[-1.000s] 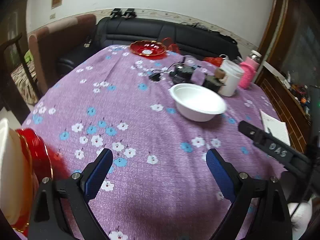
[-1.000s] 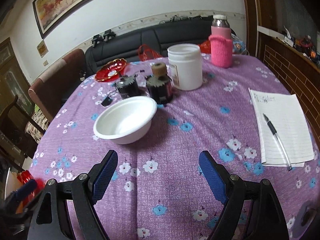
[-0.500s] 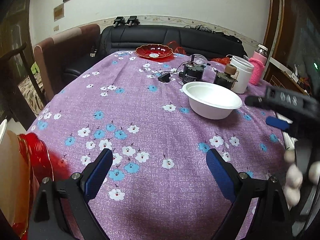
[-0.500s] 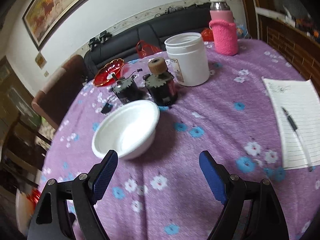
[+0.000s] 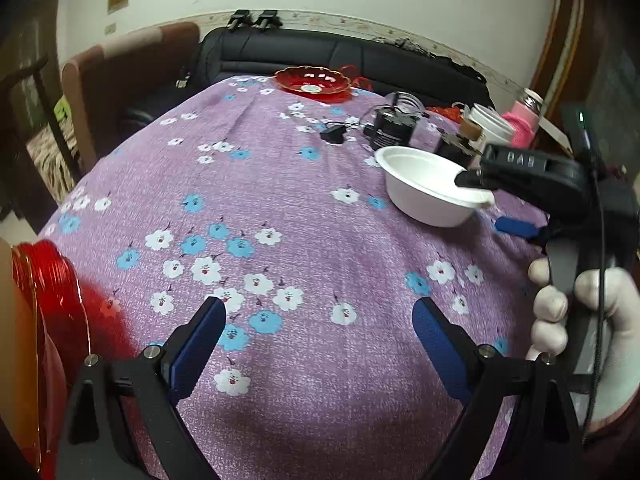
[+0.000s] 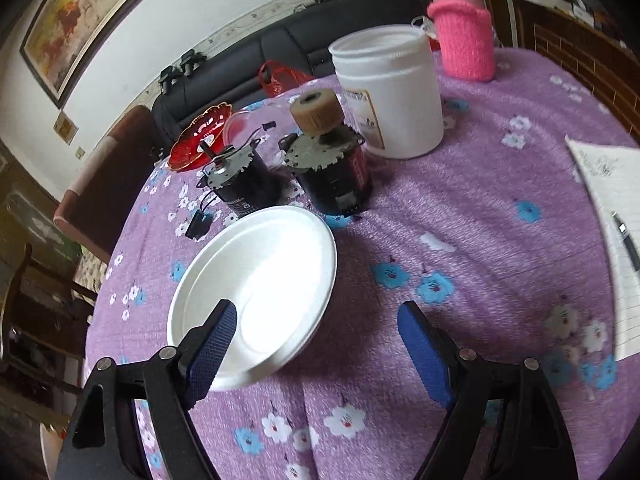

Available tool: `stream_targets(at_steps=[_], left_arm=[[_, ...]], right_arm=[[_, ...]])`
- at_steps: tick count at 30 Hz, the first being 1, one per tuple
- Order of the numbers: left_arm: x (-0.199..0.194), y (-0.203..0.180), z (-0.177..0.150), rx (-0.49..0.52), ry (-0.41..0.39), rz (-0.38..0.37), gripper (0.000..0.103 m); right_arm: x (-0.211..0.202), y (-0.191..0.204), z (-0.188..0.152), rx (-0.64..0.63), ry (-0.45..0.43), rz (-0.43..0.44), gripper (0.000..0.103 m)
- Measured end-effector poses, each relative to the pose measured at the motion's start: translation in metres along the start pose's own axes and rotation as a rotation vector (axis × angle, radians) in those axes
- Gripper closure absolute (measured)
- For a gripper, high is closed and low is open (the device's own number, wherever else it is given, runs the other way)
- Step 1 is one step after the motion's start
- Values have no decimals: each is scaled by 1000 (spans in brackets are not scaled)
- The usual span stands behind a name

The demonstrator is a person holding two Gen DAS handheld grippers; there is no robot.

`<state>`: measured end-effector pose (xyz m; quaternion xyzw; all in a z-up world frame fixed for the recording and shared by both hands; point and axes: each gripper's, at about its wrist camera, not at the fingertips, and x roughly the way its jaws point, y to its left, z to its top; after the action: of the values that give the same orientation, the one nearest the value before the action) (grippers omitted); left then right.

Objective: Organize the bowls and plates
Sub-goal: 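Grasp the rim of the small white bowl with the right tool, then carry the small white bowl with the right tool onto the stack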

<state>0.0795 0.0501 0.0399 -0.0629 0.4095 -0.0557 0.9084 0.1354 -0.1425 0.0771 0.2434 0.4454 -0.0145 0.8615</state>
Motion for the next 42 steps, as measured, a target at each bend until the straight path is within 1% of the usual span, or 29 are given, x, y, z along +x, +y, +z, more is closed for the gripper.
stream_targets(at_steps=[3, 5, 6, 7, 10, 13, 14, 15, 17, 18, 20, 22, 25, 27, 28, 29, 30, 31, 32, 33, 34, 35, 36, 39, 42], left_arm=[[3, 6, 1, -29, 10, -3, 9], [5, 8, 1, -43, 17, -19, 9], [5, 9, 3, -57, 20, -34, 9], [4, 10, 4, -70, 21, -44, 9], [1, 10, 14, -107, 16, -80, 9], [11, 7, 36, -141, 63, -138, 9], [15, 6, 46, -159, 67, -154, 9], [18, 4, 53, -165, 64, -154, 9], [25, -2, 70, -154, 47, -113, 9], [32, -8, 79, -137, 39, -94, 9], [43, -15, 90, -123, 43, -80, 9], [60, -22, 99, -125, 65, -73, 9], [88, -34, 110, -128, 113, -67, 9], [104, -43, 113, -122, 147, -67, 10], [112, -47, 113, -120, 167, -66, 11], [120, -50, 113, -121, 186, -69, 17], [128, -52, 112, -126, 217, -86, 26], [134, -54, 111, -129, 242, -102, 33], [138, -55, 109, -129, 263, -110, 44], [141, -57, 107, -123, 282, -108, 58], [143, -58, 106, -117, 292, -103, 65], [142, -59, 104, -110, 297, -99, 74], [139, -60, 103, -101, 291, -96, 77], [125, -61, 100, -78, 254, -71, 79], [104, -60, 97, -60, 223, -43, 79]], right_arm=[[13, -4, -5, 38, 25, 38, 35], [19, -7, -10, 62, 36, 53, 51], [17, -8, -12, 62, 14, 50, 53], [18, -8, -12, 62, 19, 59, 55], [17, -14, -12, 101, 15, 116, 56], [15, -16, -14, 101, -17, 146, 56], [15, -18, -16, 103, -26, 152, 56], [16, -21, -19, 108, -32, 165, 56], [15, -28, -24, 117, -67, 205, 59], [15, -30, -24, 122, -64, 217, 59], [16, -32, -20, 118, -49, 230, 59], [16, -35, -19, 121, -47, 250, 59], [16, -38, -17, 122, -42, 252, 60], [16, -40, -16, 133, -38, 253, 62], [15, -42, -16, 139, -38, 251, 67], [14, -43, -16, 144, -38, 248, 72], [13, -44, -17, 149, -36, 248, 75], [13, -45, -17, 153, -34, 248, 79], [13, -45, -17, 155, -34, 247, 80], [12, -47, -17, 155, -34, 246, 81], [11, -46, -17, 151, -34, 249, 84], [11, -44, -17, 148, -34, 251, 87], [11, -40, -17, 142, -35, 253, 88], [6, -30, -18, 102, -53, 234, 90], [-1, -19, -20, 65, -69, 241, 91]])
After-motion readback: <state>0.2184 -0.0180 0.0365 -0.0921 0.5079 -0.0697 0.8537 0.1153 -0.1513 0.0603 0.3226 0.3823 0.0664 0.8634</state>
